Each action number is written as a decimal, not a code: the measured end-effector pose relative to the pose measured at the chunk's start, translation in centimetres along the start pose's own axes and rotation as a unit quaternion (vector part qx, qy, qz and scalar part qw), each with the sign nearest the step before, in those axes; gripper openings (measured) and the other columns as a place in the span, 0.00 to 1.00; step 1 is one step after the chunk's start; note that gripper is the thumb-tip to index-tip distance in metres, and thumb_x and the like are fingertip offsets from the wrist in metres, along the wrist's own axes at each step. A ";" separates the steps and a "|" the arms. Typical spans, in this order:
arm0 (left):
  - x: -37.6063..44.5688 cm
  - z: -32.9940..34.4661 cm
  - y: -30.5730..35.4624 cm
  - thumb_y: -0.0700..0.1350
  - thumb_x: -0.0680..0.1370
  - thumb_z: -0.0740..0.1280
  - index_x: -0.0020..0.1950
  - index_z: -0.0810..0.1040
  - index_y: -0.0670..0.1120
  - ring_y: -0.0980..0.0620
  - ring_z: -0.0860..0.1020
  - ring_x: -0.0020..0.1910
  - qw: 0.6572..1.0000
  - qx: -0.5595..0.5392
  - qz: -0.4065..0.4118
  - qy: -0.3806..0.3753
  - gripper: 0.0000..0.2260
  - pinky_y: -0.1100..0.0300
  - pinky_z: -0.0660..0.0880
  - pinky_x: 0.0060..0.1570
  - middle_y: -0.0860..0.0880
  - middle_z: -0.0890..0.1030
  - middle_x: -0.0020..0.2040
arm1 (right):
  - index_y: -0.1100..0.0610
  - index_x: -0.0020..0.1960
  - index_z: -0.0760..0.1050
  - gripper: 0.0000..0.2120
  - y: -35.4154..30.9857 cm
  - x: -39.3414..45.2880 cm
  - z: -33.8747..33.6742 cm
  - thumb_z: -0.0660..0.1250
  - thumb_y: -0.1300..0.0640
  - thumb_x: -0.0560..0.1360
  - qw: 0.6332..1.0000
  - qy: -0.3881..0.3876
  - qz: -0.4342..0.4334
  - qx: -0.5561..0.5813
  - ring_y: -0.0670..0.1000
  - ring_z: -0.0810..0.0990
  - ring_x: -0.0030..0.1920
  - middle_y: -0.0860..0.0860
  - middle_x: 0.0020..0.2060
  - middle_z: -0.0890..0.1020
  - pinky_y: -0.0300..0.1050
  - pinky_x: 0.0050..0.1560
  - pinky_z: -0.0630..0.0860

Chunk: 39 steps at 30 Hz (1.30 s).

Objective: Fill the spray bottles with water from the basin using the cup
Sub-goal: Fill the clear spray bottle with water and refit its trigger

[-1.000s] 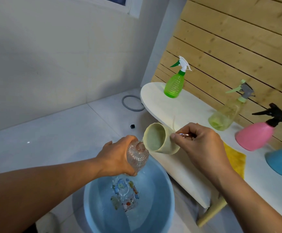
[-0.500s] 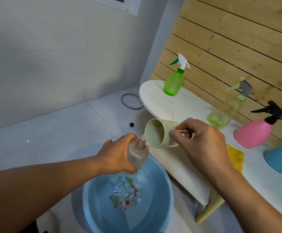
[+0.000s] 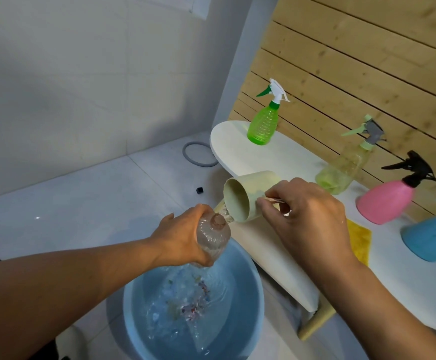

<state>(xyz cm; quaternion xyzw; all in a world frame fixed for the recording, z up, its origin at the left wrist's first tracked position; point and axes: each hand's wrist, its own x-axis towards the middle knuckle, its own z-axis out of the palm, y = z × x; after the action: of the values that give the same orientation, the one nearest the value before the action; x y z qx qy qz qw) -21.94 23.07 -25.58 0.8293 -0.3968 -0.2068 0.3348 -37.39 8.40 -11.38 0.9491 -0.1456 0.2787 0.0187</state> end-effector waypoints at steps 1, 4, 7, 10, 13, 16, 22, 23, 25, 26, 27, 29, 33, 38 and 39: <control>0.0 0.0 0.1 0.58 0.59 0.85 0.69 0.63 0.64 0.55 0.76 0.54 1.000 -0.002 0.000 -0.003 0.45 0.50 0.72 0.67 0.66 0.73 0.53 | 0.50 0.42 0.79 0.07 0.0 -0.1 0.0 0.70 0.49 0.76 1.000 0.003 -0.012 -0.006 0.56 0.76 0.37 0.47 0.34 0.77 0.55 0.38 0.75; 0.2 0.1 0.2 0.58 0.60 0.85 0.70 0.64 0.63 0.55 0.76 0.54 1.000 -0.006 0.004 -0.006 0.45 0.51 0.72 0.67 0.66 0.73 0.53 | 0.52 0.41 0.78 0.10 -0.1 -0.3 0.0 0.68 0.49 0.77 0.998 0.024 -0.055 -0.031 0.55 0.75 0.37 0.48 0.34 0.76 0.52 0.35 0.73; 0.6 0.3 0.1 0.59 0.59 0.84 0.70 0.63 0.65 0.54 0.76 0.56 1.000 -0.013 0.003 -0.008 0.45 0.52 0.72 0.66 0.64 0.75 0.56 | 0.54 0.39 0.78 0.11 -0.5 -0.7 0.0 0.68 0.52 0.79 0.990 0.057 -0.112 -0.070 0.56 0.75 0.36 0.50 0.34 0.76 0.49 0.29 0.71; 0.8 0.7 -0.1 0.61 0.58 0.83 0.68 0.62 0.68 0.51 0.76 0.58 1.000 -0.027 -0.004 -0.004 0.45 0.52 0.74 0.63 0.63 0.76 0.57 | 0.54 0.38 0.77 0.10 -0.8 -1.0 0.1 0.70 0.56 0.78 0.977 0.074 -0.171 -0.106 0.57 0.73 0.35 0.51 0.34 0.76 0.50 0.30 0.70; 1.1 0.9 -0.2 0.61 0.57 0.83 0.67 0.63 0.69 0.51 0.77 0.57 0.999 -0.040 -0.007 0.000 0.44 0.53 0.76 0.60 0.62 0.77 0.56 | 0.54 0.39 0.77 0.08 -0.7 -1.2 0.2 0.74 0.62 0.74 0.966 0.070 -0.206 -0.140 0.57 0.71 0.33 0.52 0.34 0.75 0.50 0.32 0.67; 1.3 0.9 -0.4 0.62 0.56 0.83 0.66 0.64 0.69 0.53 0.79 0.56 0.998 -0.064 -0.005 0.002 0.44 0.54 0.79 0.57 0.61 0.79 0.56 | 0.54 0.40 0.78 0.08 -0.7 -1.3 0.2 0.74 0.62 0.74 0.963 0.067 -0.214 -0.152 0.57 0.70 0.32 0.52 0.33 0.74 0.50 0.33 0.63; 1.0 0.5 -0.7 0.58 0.55 0.82 0.62 0.63 0.70 0.56 0.80 0.55 0.994 -0.107 -0.008 -0.006 0.42 0.56 0.82 0.53 0.61 0.78 0.57 | 0.51 0.42 0.79 0.09 -0.6 -1.2 0.9 0.70 0.47 0.78 0.998 0.038 -0.020 -0.046 0.56 0.78 0.34 0.48 0.35 0.80 0.47 0.30 0.72; 0.9 0.4 -0.8 0.56 0.56 0.83 0.63 0.64 0.69 0.56 0.80 0.55 0.994 -0.112 -0.004 -0.008 0.42 0.56 0.82 0.53 0.61 0.78 0.58 | 0.50 0.44 0.79 0.09 -0.5 -1.2 1.3 0.70 0.45 0.78 0.999 0.017 0.019 -0.031 0.55 0.78 0.36 0.47 0.36 0.81 0.47 0.32 0.72; 0.8 0.2 -1.1 0.51 0.58 0.84 0.65 0.64 0.65 0.56 0.80 0.55 0.993 -0.117 0.001 -0.009 0.43 0.59 0.81 0.51 0.60 0.77 0.58 | 0.48 0.46 0.78 0.10 -0.3 -1.1 2.0 0.68 0.42 0.78 0.997 -0.024 0.080 -0.003 0.54 0.73 0.38 0.46 0.38 0.81 0.47 0.36 0.70; 0.7 0.1 -1.3 0.49 0.59 0.85 0.66 0.64 0.63 0.56 0.80 0.55 0.993 -0.118 0.002 -0.006 0.42 0.61 0.81 0.49 0.60 0.77 0.58 | 0.48 0.47 0.78 0.10 -0.2 -1.0 2.4 0.67 0.42 0.79 0.994 -0.041 0.103 0.009 0.52 0.70 0.39 0.45 0.38 0.81 0.47 0.37 0.68; 0.6 0.1 -1.5 0.48 0.60 0.85 0.66 0.65 0.63 0.57 0.80 0.55 0.993 -0.116 0.001 -0.003 0.42 0.62 0.80 0.49 0.60 0.77 0.58 | 0.48 0.48 0.77 0.11 -0.1 -1.0 2.8 0.66 0.41 0.79 0.990 -0.058 0.124 0.020 0.52 0.68 0.39 0.45 0.37 0.80 0.47 0.38 0.67; 0.6 0.0 -2.0 0.48 0.60 0.86 0.65 0.65 0.63 0.57 0.80 0.56 0.993 -0.115 -0.001 0.002 0.42 0.59 0.81 0.53 0.59 0.77 0.58 | 0.48 0.49 0.77 0.12 0.0 -0.8 4.0 0.65 0.41 0.79 0.985 -0.086 0.148 0.034 0.53 0.74 0.40 0.46 0.38 0.81 0.47 0.39 0.69; 0.5 -0.3 -3.0 0.50 0.58 0.86 0.65 0.65 0.63 0.56 0.80 0.56 0.993 -0.115 -0.009 0.002 0.43 0.54 0.82 0.55 0.58 0.77 0.58 | 0.48 0.48 0.75 0.12 0.4 -0.1 6.7 0.64 0.39 0.79 0.974 -0.115 0.189 0.057 0.54 0.80 0.42 0.45 0.39 0.83 0.47 0.41 0.74; 0.3 -0.8 -3.9 0.52 0.57 0.86 0.66 0.65 0.62 0.55 0.80 0.55 0.992 -0.124 -0.016 0.021 0.44 0.52 0.82 0.55 0.58 0.78 0.58 | 0.49 0.42 0.73 0.15 0.9 0.1 10.4 0.64 0.39 0.78 0.951 -0.152 0.244 0.110 0.54 0.79 0.42 0.45 0.37 0.80 0.51 0.44 0.77; 0.2 -0.9 -4.0 0.52 0.57 0.86 0.66 0.65 0.61 0.55 0.81 0.55 0.991 -0.127 -0.019 0.023 0.44 0.52 0.82 0.55 0.58 0.78 0.58 | 0.50 0.41 0.73 0.15 1.1 -0.1 11.3 0.64 0.39 0.77 0.945 -0.167 0.257 0.118 0.54 0.79 0.42 0.45 0.36 0.80 0.51 0.44 0.77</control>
<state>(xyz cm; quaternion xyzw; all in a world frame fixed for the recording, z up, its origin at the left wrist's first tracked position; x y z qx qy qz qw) -19.21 25.10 -27.83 0.7920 -0.3435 -0.2432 0.4423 -31.87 6.06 -20.98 0.9080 -0.3513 0.1263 -0.1902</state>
